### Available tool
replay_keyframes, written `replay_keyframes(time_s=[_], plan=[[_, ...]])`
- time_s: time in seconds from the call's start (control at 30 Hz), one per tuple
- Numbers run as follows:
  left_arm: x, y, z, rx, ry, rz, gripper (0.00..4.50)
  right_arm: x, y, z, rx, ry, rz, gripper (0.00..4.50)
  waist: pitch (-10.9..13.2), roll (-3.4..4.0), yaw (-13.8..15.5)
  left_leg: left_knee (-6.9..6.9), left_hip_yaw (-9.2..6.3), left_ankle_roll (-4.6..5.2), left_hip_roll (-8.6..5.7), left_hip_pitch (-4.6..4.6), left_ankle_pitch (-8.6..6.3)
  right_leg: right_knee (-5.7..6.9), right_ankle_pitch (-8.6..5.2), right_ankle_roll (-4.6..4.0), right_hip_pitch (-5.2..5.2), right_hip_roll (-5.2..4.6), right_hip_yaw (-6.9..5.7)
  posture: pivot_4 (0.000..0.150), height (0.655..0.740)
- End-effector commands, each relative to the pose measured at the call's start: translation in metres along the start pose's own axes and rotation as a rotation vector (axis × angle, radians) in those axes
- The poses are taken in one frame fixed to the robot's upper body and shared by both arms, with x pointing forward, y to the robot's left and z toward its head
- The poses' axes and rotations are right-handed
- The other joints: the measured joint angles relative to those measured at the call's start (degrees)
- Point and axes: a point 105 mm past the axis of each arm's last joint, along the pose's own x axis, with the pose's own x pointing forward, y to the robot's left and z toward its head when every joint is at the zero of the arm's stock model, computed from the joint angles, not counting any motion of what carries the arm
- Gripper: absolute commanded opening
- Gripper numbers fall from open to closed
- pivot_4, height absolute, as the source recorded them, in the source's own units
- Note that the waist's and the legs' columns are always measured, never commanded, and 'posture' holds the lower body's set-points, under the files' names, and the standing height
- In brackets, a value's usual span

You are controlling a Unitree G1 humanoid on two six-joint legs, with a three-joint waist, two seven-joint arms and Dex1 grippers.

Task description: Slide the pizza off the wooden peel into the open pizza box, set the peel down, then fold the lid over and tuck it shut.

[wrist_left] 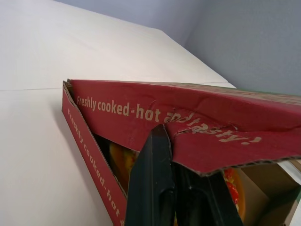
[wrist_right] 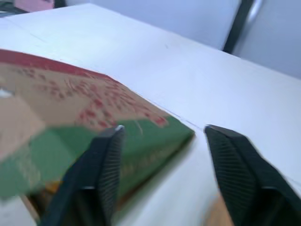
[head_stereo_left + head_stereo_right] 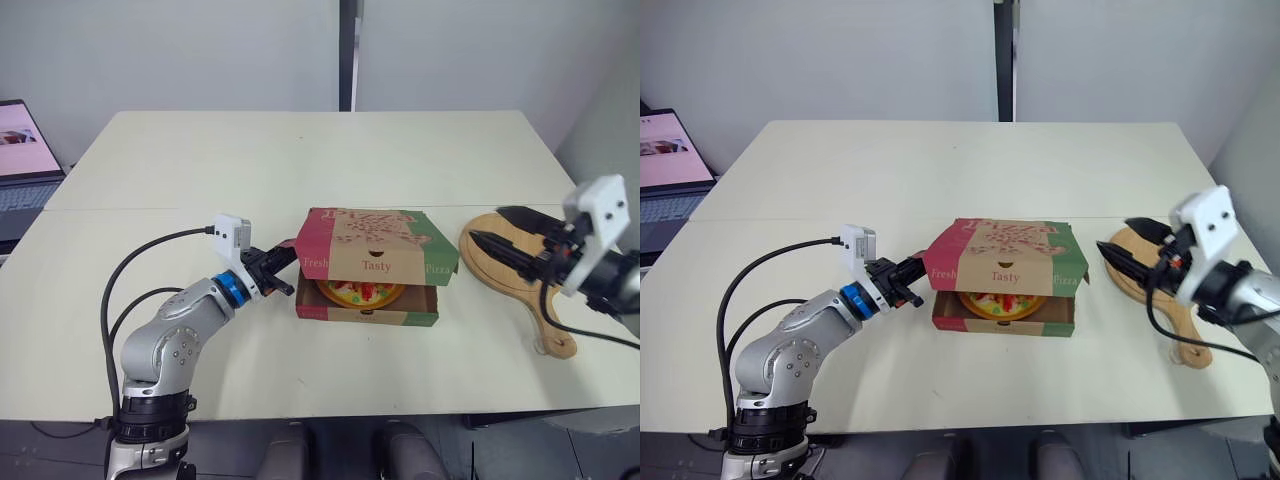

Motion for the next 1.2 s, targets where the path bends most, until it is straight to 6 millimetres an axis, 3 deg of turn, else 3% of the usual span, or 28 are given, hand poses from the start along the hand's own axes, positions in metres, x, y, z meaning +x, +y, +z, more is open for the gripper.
replay_keyframes(time_s=[0.03, 0.17, 0.27, 0.3, 0.37, 0.6, 0.77, 0.93, 1.03, 1.2], plan=[[-0.001, -0.004, 0.003, 0.025, -0.008, -0.029, 0.00, 0.024, 0.015, 0.003, -0.011, 0.004, 0.074, 1.47, 0.00, 0.00, 0.12, 0.01, -0.01, 0.00, 0.00, -0.01, 0.00, 0.00, 0.00, 0.00, 0.00, -0.01, -0.01, 0.150, 0.7400], [-0.003, -0.006, 0.002, 0.029, -0.008, -0.046, 0.00, 0.039, 0.028, -0.003, -0.028, 0.031, 0.137, 0.01, 0.00, 0.00, 0.70, 0.01, -0.01, 0.00, 0.00, -0.05, 0.00, -0.04, 0.00, 0.00, -0.03, -0.03, -0.01, 0.150, 0.7400], [-0.011, -0.006, 0.004, 0.059, -0.001, -0.071, 0.00, 0.042, 0.033, -0.009, -0.041, 0.049, 0.162, 0.01, 0.00, 0.00, 0.80, 0.01, 0.01, 0.00, 0.00, -0.06, 0.00, -0.06, 0.00, 0.00, -0.04, -0.05, 0.00, 0.150, 0.7400], [-0.015, -0.006, 0.003, 0.076, 0.014, -0.082, 0.20, 0.042, 0.033, -0.011, -0.042, 0.053, 0.167, 0.00, 0.00, 0.00, 0.78, 0.01, 0.00, 0.00, 0.00, -0.05, 0.00, -0.05, 0.00, 0.00, -0.04, -0.05, 0.00, 0.150, 0.7400], [-0.022, -0.004, 0.004, 0.102, 0.033, -0.093, 0.65, 0.042, 0.034, -0.013, -0.047, 0.056, 0.171, 0.00, 0.00, 0.01, 0.60, 0.00, 0.00, 0.00, 0.01, -0.03, 0.00, -0.04, 0.00, -0.01, -0.05, -0.04, 0.00, 0.150, 0.7400], [-0.051, 0.005, 0.013, 0.156, 0.176, -0.172, 2.84, 0.042, 0.032, -0.016, -0.065, 0.065, 0.170, 0.00, 0.00, 0.01, 0.70, -0.01, -0.01, 0.00, 0.01, -0.04, 0.00, -0.03, 0.00, -0.01, -0.06, -0.05, -0.02, 0.150, 0.7400], [-0.060, 0.018, 0.067, 0.149, 0.176, -0.212, 4.47, 0.041, 0.031, -0.018, -0.075, 0.070, 0.167, 0.00, 0.01, 0.00, 0.81, 0.00, -0.07, 0.00, 0.01, -0.06, 0.00, -0.01, 0.00, -0.02, -0.07, -0.04, -0.11, 0.150, 0.7400], [-0.042, -0.001, 0.092, 0.183, 0.190, -0.347, 4.49, 0.042, 0.031, -0.020, -0.079, 0.072, 0.168, 0.00, 0.01, -0.01, 0.76, 0.01, -0.04, 0.01, -0.04, -0.06, 0.00, -0.04, 0.00, -0.01, -0.06, -0.07, -0.07, 0.150, 0.7400], [-0.024, -0.013, 0.094, 0.247, 0.204, -0.416, 4.49, 0.043, 0.032, -0.020, -0.080, 0.070, 0.169, 0.00, 0.01, -0.01, 0.75, 0.01, -0.04, 0.00, -0.03, -0.06, 0.00, -0.01, 0.00, -0.01, -0.07, -0.07, -0.06, 0.150, 0.7400], [0.011, -0.038, 0.075, 0.379, 0.299, -0.600, 3.35, 0.044, 0.033, -0.019, -0.081, 0.065, 0.168, 0.00, 0.01, -0.01, 0.77, 0.02, 0.00, 0.00, -0.04, -0.07, 0.00, -0.01, 0.00, -0.01, -0.07, -0.05, -0.03, 0.150, 0.7400]])
